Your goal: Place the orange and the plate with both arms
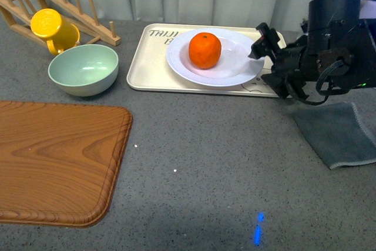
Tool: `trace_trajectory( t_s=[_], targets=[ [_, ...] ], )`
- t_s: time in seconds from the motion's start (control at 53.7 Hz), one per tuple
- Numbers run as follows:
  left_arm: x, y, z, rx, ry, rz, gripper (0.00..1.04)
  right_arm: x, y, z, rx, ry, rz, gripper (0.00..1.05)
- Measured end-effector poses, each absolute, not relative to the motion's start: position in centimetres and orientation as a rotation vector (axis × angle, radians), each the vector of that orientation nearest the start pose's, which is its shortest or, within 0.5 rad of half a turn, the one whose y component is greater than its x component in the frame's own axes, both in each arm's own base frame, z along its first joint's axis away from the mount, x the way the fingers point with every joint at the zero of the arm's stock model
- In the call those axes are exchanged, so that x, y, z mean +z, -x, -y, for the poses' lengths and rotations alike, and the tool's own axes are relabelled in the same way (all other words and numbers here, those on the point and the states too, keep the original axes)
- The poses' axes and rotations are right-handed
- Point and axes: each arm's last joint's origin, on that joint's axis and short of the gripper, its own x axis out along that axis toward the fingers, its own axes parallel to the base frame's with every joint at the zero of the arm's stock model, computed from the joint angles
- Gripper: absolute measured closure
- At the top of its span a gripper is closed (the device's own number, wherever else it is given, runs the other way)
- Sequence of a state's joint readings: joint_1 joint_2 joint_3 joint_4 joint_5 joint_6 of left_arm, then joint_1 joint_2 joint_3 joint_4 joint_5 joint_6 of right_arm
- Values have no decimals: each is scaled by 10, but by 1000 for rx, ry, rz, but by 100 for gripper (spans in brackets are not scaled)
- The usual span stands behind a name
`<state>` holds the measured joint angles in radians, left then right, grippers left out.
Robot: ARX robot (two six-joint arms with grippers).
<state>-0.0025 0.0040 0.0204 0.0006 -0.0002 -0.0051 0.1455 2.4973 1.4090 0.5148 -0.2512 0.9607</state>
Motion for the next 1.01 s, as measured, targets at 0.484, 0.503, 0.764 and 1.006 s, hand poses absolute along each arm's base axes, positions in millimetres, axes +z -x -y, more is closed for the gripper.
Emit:
trace_trajectory(
  t_s=[0.484,0.503,0.764,1.006],
  targets=[
    [170,-97,0,-2,5,17,6,105,-358,-65,87,-194,-377,9],
    [170,-97,0,-2,5,17,6,108,-346,-63,88,-170,-368,9],
    [170,-97,0,-2,5,17,6,145,-238,-35,-41,-120,-443,9],
    [170,-97,0,-2,5,17,6,189,-179,-21,-75,-119,-340,9]
  ],
)
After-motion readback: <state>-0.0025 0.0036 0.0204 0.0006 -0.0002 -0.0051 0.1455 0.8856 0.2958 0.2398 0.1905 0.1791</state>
